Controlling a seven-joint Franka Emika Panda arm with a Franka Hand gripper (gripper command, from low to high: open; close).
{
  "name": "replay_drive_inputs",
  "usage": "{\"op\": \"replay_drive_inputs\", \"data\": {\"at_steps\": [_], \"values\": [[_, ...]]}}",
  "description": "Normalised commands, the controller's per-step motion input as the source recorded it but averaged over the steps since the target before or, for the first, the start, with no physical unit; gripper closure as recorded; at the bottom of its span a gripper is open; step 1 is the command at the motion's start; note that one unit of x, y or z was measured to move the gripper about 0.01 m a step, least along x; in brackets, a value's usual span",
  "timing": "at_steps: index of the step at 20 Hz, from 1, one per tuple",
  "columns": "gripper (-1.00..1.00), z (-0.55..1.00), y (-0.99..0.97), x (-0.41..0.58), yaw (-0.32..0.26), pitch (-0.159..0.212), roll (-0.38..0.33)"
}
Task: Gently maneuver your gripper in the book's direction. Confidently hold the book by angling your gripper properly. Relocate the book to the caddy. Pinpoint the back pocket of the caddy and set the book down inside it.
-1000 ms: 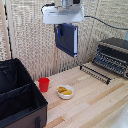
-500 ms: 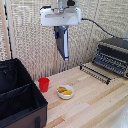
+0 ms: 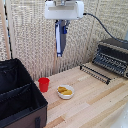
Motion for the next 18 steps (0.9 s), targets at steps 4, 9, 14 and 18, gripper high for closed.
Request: {"op": "replay_drive_inputs", "data": {"at_steps": [4,9,14,18], "values": [[1.00,0.24,0.56,0.276,-0.163,0.021,0.027],[1.00,0.20,0.68,0.443,-0.097,0.045,0.041],[1.00,0.41,0.65,0.415,-0.114,0.007,0.006],[1.00,0.77,0.51,0.246,-0.182,-0.018,-0.029]]}}
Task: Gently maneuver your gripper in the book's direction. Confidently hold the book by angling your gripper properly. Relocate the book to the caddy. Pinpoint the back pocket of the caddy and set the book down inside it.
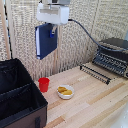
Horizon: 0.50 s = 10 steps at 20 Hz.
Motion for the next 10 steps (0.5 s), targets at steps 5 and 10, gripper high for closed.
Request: {"op": "replay_drive_inputs", "data": {"at_steps": [5,10], "values": [[1.00,0.86,0.46,0.149,-0.205,-0.031,-0.037],[1.00,0.66,0.72,0.236,-0.108,-0.001,-0.001]]}}
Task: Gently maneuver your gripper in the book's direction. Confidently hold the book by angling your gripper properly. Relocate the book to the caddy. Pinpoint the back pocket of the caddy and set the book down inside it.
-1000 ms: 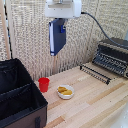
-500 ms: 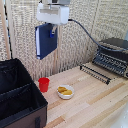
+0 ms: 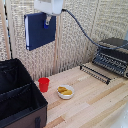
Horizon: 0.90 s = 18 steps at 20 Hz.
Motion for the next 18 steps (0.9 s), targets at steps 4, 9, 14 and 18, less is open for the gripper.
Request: {"op": "replay_drive_inputs", "data": {"at_steps": [4,9,14,18], "values": [[1.00,0.52,0.85,0.344,-0.050,0.018,0.000],[1.00,0.49,0.86,0.362,-0.046,0.025,0.000],[1.00,0.50,0.80,0.321,-0.074,0.007,0.000],[1.00,0.39,0.76,0.243,-0.086,0.031,0.000]]}}
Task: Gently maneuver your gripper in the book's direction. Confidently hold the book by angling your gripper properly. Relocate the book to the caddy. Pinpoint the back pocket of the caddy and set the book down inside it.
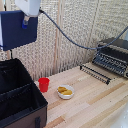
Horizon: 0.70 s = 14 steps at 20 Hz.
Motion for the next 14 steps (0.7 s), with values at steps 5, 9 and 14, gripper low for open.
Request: {"op": "replay_drive_inputs", "data": {"at_steps": [5,9,14], "values": [[1.00,0.19,0.73,0.171,-0.080,0.094,0.001],[1.00,0.04,0.76,0.232,-0.055,0.134,0.000],[1.00,0.00,0.78,0.313,-0.045,0.121,0.000]]}}
